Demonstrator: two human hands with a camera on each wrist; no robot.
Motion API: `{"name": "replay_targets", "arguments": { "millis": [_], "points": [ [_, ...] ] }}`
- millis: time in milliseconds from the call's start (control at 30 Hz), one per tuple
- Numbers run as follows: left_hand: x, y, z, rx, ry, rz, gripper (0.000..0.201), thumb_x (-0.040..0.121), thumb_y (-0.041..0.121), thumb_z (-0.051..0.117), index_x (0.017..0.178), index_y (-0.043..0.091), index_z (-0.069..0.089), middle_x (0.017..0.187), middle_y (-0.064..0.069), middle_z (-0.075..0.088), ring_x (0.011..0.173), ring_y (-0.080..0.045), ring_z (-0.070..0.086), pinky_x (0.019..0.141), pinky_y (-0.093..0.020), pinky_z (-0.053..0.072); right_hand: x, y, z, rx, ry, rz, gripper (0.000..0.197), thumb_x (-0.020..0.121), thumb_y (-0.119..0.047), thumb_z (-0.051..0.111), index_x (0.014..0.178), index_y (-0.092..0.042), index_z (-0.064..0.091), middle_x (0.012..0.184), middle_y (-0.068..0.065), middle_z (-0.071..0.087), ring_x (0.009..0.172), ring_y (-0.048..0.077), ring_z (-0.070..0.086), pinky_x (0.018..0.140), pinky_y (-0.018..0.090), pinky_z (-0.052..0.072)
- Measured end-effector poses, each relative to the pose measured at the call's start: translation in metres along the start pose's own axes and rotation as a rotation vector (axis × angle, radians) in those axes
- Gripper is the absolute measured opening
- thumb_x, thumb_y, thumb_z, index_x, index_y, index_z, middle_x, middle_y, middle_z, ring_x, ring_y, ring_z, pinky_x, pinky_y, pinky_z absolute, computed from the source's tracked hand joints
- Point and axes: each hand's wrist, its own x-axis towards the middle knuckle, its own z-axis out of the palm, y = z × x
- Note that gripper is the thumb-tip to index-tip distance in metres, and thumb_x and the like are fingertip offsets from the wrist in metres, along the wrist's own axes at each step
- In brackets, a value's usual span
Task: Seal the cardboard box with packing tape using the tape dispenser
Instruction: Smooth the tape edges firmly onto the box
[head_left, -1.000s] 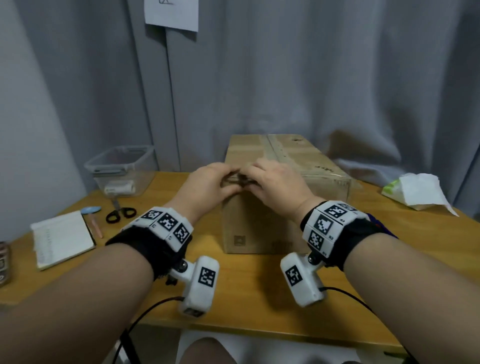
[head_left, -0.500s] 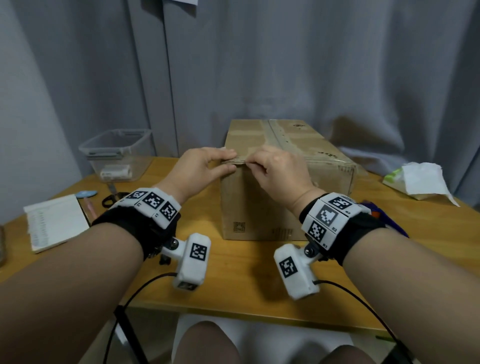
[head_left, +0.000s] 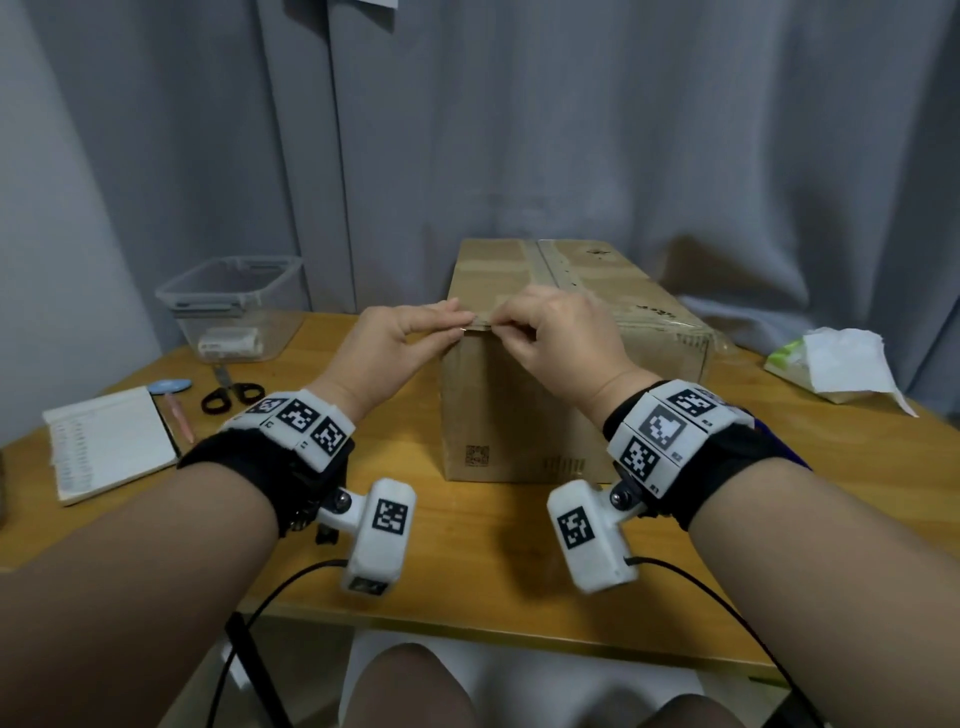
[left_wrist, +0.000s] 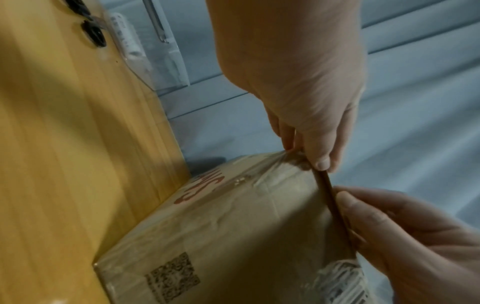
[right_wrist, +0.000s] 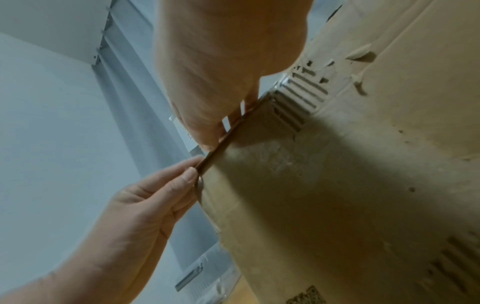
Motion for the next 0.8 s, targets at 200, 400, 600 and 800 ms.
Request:
{"name": "replay_targets", "arguments": {
  "millis": [200, 400, 600, 800],
  "points": [
    [0.001, 0.010, -0.005, 0.053, -0.070, 0.054, 0.029, 0.089, 0.026, 0.061, 0.118, 0.027, 0.062, 0.120, 0.010, 0.059, 0.121, 0.001, 0.049, 0.107, -0.019, 0.034, -0.007, -0.003, -0.003, -0.048, -0.065, -0.087, 0.025, 0.088, -0.030, 0.053, 0.105, -0.026, 0.071, 0.104, -0.001, 0.067, 0.088, 0.023, 0.064, 0.070, 0.036, 0.052],
    [0.042, 0.017, 0.006, 0.117, -0.037, -0.086, 0.029, 0.096, 0.029, 0.049, 0.097, 0.010, 0.072, 0.093, -0.010, 0.072, 0.086, -0.016, 0.064, 0.081, -0.034, 0.049, 0.025, -0.004, -0.027, 0.100, -0.081, 0.102, 0.032, 0.097, -0.036, 0.038, 0.112, -0.025, 0.064, 0.100, 0.003, 0.070, 0.095, 0.026, 0.063, 0.078, 0.036, 0.048],
    [0.033, 0.002, 0.013, 0.021, -0.188, -0.066, 0.032, 0.098, 0.026, 0.047, 0.123, 0.014, 0.063, 0.132, 0.003, 0.057, 0.126, -0.004, 0.046, 0.110, -0.021, 0.031, 0.022, 0.007, -0.001, -0.169, -0.520, 0.267, 0.055, 0.098, -0.050, 0.007, 0.144, -0.033, 0.033, 0.149, 0.000, 0.039, 0.139, 0.020, 0.032, 0.116, 0.053, 0.004],
    [0.031, -0.002, 0.008, 0.209, -0.236, 0.026, 0.037, 0.098, 0.032, 0.044, 0.131, 0.018, 0.055, 0.138, 0.003, 0.052, 0.131, -0.004, 0.038, 0.108, -0.017, 0.023, 0.020, 0.006, 0.002, -0.297, -0.514, 0.257, 0.056, 0.097, -0.053, 0.004, 0.146, -0.036, 0.025, 0.151, -0.002, 0.036, 0.140, 0.018, 0.031, 0.114, 0.057, -0.008]
  ]
}}
